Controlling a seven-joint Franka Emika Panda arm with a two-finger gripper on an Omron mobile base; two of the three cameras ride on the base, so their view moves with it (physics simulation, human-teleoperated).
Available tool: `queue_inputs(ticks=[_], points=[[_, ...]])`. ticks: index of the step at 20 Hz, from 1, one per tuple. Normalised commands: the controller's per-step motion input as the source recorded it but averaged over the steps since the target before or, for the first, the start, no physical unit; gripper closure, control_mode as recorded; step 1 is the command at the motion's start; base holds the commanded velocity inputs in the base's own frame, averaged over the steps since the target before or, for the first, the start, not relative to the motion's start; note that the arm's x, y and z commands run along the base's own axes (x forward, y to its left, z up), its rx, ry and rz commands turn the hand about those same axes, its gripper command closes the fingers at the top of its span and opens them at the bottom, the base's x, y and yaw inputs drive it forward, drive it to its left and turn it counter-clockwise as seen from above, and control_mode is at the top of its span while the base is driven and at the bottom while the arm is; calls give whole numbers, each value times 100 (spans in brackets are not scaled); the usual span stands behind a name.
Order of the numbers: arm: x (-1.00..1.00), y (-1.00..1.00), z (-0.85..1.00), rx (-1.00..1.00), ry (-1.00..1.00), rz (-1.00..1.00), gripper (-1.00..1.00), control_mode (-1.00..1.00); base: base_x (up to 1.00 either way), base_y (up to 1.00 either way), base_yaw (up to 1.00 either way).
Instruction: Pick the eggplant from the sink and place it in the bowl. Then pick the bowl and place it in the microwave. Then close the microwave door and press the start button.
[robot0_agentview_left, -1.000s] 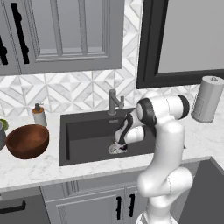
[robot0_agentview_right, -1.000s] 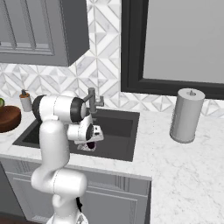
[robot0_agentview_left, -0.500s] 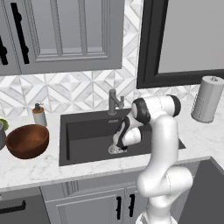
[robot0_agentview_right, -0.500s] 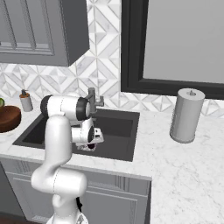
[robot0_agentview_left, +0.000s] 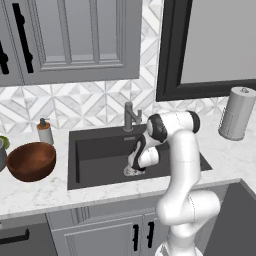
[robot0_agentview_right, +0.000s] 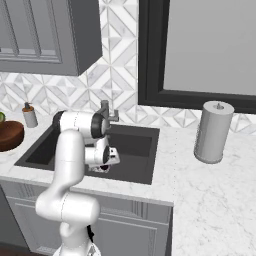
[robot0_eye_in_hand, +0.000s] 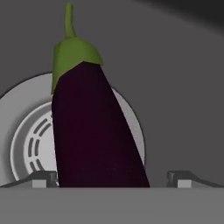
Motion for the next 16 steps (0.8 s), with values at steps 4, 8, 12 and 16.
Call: queue_inputs(ticks=[4, 8, 12, 16], points=[[0, 9, -39, 0, 0, 0, 100, -100, 0, 0, 0], [0, 0, -23, 0, 0, 0, 100, -100, 0, 0, 0], [-7, -6, 17, 0, -3, 0, 100, -100, 0, 0, 0], [-42, -64, 42, 7, -1, 0, 100, -100, 0, 0, 0]])
